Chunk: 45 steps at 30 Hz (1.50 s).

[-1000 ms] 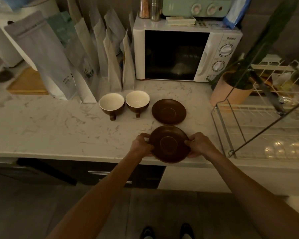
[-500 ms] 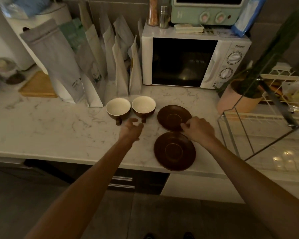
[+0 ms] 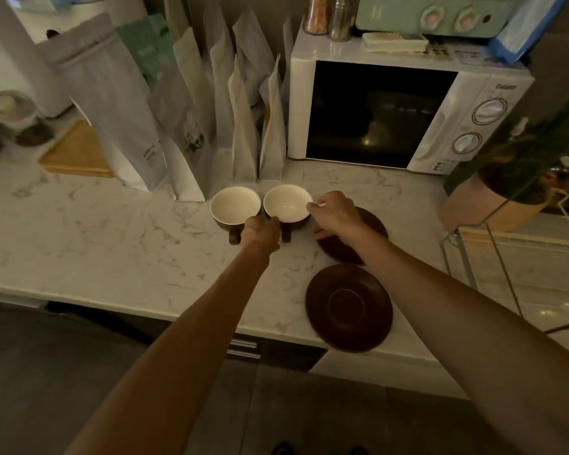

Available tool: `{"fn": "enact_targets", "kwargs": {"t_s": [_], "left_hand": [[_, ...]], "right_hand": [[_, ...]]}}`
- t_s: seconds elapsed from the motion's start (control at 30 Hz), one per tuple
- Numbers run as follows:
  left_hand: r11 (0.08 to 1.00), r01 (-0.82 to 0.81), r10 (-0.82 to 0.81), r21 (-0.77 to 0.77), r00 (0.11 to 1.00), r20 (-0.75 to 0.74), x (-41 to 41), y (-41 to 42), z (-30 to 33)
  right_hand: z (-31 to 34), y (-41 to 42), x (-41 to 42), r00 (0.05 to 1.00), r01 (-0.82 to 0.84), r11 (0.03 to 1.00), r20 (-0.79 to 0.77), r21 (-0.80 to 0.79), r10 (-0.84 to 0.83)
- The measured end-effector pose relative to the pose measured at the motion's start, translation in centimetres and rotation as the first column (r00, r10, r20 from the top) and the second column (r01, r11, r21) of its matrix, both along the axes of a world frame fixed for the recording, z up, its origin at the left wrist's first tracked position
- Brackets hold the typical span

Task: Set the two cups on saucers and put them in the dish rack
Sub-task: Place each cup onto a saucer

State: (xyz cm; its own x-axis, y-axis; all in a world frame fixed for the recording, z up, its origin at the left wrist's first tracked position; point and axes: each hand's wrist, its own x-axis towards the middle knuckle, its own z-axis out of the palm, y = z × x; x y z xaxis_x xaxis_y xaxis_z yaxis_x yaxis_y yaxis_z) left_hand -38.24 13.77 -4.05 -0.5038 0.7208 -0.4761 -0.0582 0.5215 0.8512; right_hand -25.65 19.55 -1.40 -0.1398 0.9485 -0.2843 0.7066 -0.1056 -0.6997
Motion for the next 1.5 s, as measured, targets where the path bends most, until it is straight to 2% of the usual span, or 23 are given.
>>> {"fn": "enact_targets", "kwargs": {"t_s": [0.2,0.37,0.6,0.77,0.9,1.1,1.23,1.5], "left_hand": [[0.996,-0.07,0.071,0.049,0.997,-0.009,-0.2,0.7,-1.7],[0.979,-0.196,0.187,0.06,0.974,0.127,0.1,1.2,-2.1],[0.969,-0.245,0.243,0.028,0.967,0.08,0.6,1.8,-2.0],[0.973,-0.21,0.198,0.096,0.973,0.123,0.9,1.6,-1.1],[0.975,-0.183,0.15,0.128,0.96,0.236,1.3,1.7,0.8],[0.987,-0.094,0.052,0.133,0.956,0.289,3.6,1.3,3.2],[0.995,-0.024,-0.007,0.101,0.954,0.298,5.9,0.8,3.7],[0.991,0.099,-0.116,0.085,0.967,0.226,8.9,0.7,2.4]], "right_hand": [[-2.2,1.4,-1.2,1.0,0.01,1.0,0.016,-0.021,-0.009],[-3.7,2.4,-1.7,0.995,0.073,0.996,-0.06,-0.047,-0.075],[-4.2,3.0,-1.9,0.987,0.135,0.99,-0.087,-0.036,-0.138],[-2.8,2.6,-1.5,0.986,0.145,0.989,-0.091,0.017,-0.143],[-0.3,2.2,-0.5,0.986,0.143,0.987,-0.095,0.074,-0.136],[2.6,0.8,3.1,0.974,0.176,0.984,-0.15,0.017,-0.171],[3.3,-0.6,6.0,0.965,0.222,0.975,-0.142,-0.019,-0.222],[2.3,-1.3,10.1,0.952,0.277,0.96,-0.12,-0.047,-0.28]]}}
